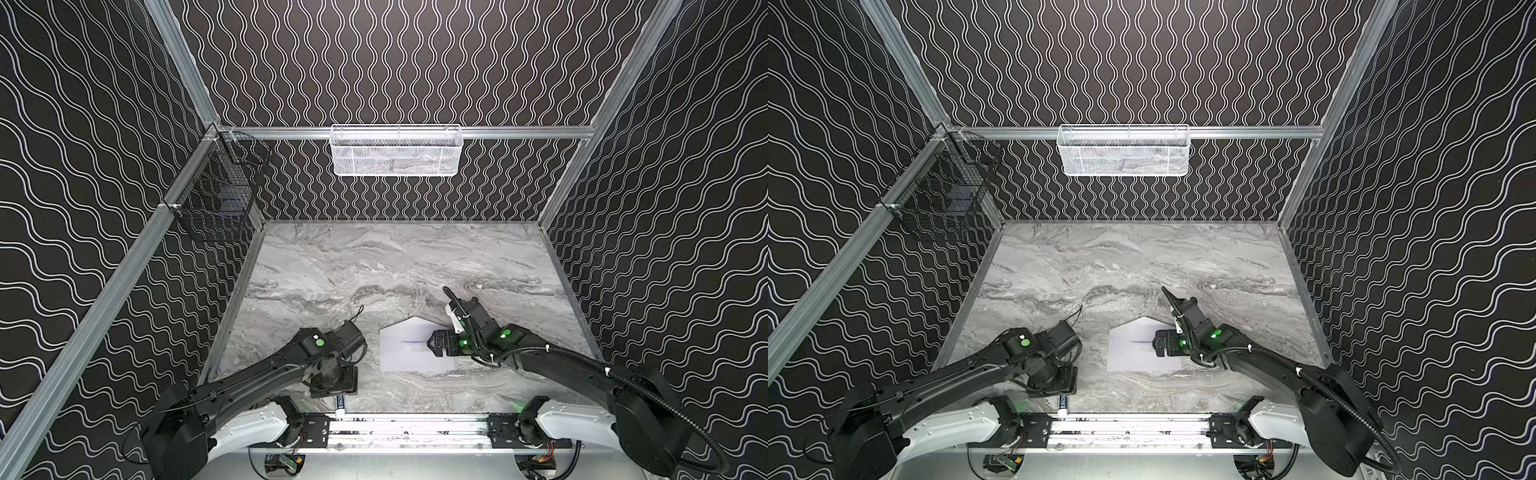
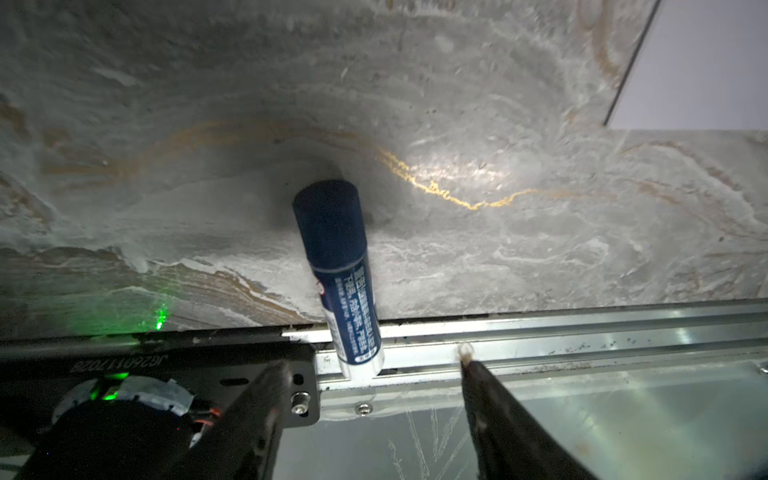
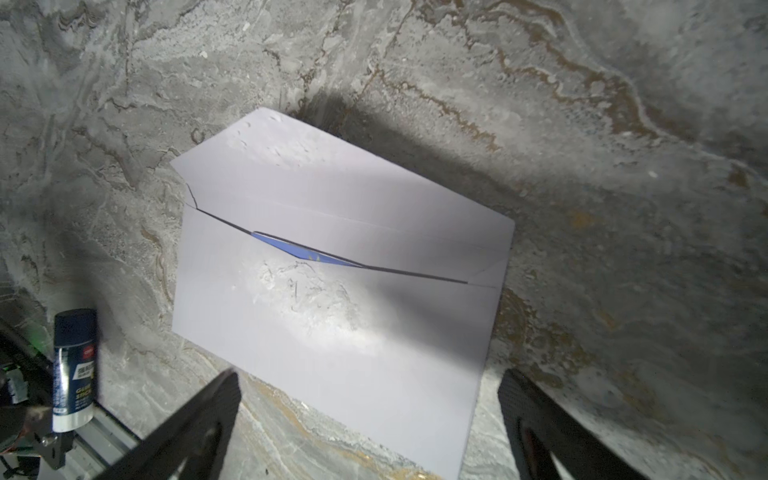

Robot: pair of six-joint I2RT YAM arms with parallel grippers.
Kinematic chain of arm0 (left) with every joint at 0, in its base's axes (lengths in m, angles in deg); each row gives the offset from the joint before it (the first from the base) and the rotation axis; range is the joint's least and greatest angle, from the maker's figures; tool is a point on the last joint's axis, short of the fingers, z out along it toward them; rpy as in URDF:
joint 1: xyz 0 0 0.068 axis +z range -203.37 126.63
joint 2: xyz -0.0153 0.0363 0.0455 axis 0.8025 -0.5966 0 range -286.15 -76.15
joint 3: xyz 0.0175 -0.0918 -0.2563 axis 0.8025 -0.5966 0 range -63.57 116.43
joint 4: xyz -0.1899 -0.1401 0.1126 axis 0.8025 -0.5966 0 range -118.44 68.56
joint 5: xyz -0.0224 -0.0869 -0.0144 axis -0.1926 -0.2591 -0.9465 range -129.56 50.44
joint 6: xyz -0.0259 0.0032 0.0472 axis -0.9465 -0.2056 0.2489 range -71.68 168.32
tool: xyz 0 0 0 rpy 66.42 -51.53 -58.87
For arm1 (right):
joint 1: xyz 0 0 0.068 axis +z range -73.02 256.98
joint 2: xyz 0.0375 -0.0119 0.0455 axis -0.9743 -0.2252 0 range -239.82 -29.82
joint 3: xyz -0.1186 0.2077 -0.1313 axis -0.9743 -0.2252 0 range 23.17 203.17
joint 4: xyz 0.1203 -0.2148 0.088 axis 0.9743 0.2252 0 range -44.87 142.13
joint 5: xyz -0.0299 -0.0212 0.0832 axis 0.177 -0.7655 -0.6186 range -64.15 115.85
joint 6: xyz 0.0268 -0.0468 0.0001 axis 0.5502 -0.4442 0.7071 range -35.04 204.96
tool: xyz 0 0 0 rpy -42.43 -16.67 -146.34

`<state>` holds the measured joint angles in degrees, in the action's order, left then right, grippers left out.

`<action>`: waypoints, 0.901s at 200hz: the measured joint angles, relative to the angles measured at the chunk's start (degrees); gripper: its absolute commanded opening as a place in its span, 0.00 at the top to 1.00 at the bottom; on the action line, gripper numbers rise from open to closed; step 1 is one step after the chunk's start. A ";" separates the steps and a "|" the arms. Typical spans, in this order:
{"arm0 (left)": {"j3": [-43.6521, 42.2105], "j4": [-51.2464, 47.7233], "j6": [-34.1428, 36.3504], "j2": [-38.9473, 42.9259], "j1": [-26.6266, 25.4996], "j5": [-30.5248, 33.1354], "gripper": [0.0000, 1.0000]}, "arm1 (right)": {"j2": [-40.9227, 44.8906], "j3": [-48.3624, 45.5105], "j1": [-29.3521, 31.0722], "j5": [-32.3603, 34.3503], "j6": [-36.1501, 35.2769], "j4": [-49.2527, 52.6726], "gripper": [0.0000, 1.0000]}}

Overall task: Place the letter into the envelope and seal it
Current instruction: 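Grasp the blue glue stick with the left gripper while the right gripper rises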

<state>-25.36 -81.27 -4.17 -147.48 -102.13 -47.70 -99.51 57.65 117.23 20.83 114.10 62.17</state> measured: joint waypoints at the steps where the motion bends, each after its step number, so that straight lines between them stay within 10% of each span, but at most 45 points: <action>1: -0.07 0.02 0.00 -0.04 -0.02 -0.02 0.29 | -0.02 0.00 0.00 -0.02 -0.04 -0.02 0.00; 180: -9.40 10.10 -1.66 -3.15 -3.02 -4.31 0.74 | -0.68 1.51 -0.07 -1.51 0.09 -0.90 0.00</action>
<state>-34.76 -71.18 -5.83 -150.63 -105.14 -52.01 -100.19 59.15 117.17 19.32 114.19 61.27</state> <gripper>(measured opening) 0.283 0.998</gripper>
